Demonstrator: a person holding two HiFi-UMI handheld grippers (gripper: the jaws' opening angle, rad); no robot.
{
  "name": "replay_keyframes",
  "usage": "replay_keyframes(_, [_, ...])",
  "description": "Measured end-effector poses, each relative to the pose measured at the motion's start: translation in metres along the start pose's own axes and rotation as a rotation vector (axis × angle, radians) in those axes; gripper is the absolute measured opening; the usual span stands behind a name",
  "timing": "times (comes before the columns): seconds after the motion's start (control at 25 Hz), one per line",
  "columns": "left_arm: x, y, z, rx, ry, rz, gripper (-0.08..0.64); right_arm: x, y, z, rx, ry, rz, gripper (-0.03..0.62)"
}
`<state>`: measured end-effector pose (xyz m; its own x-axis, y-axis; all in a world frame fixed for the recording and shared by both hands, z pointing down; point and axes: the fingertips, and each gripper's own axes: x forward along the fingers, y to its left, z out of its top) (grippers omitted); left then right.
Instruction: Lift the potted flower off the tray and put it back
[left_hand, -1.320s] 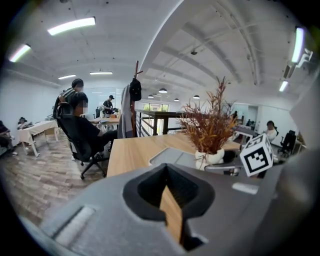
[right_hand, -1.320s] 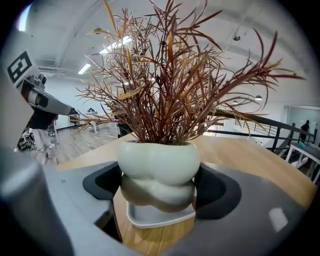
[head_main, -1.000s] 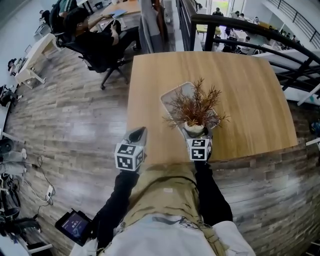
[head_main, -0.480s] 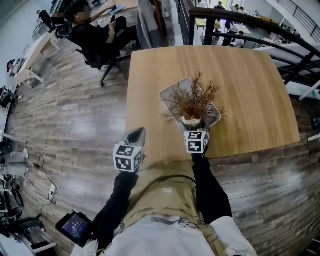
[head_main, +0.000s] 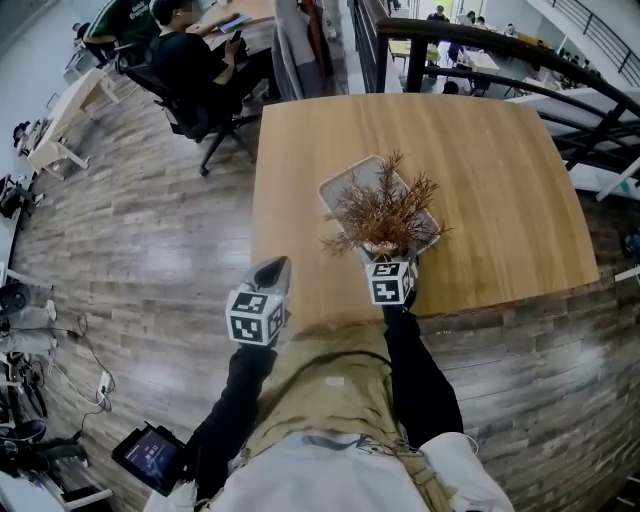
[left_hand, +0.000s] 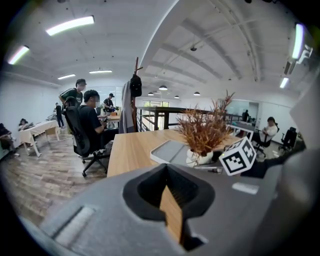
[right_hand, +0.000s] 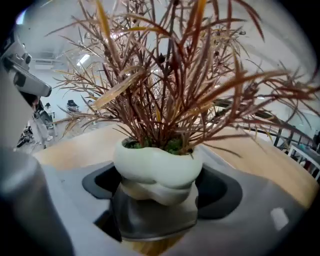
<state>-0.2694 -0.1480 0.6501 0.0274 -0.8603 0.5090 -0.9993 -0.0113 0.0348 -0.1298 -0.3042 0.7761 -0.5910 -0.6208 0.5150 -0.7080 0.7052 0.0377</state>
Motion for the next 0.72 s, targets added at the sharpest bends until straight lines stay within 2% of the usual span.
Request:
replay_keyframes(0.2, [-0.007,-0.008,0.003,0.006,0.006,-0.002,0.002,-0.006,-0.003,-0.013,0.011,0.053,0.016,0.459])
replay_keyframes(0.44, [-0.030,-0.015,0.013,0.008,0.023,-0.008,0.002,-0.048,0.008,0.003,0.022,0.030,0.028,0.455])
replay_keyframes(0.48, [-0.033,-0.018,0.017,0.010,0.024,-0.010,0.002,-0.060,0.009,0.005,0.041,0.026,0.021,0.433])
replay_keyframes(0.64, [-0.067,-0.037,0.047,0.016,-0.008,-0.021,0.002,-0.143,0.006,0.022,0.116,0.003,-0.045,0.251])
replay_keyframes(0.72, [-0.088,-0.048,0.069,0.014,-0.041,-0.024,0.002,-0.187,0.004,0.039,0.132,-0.020,-0.078,0.182])
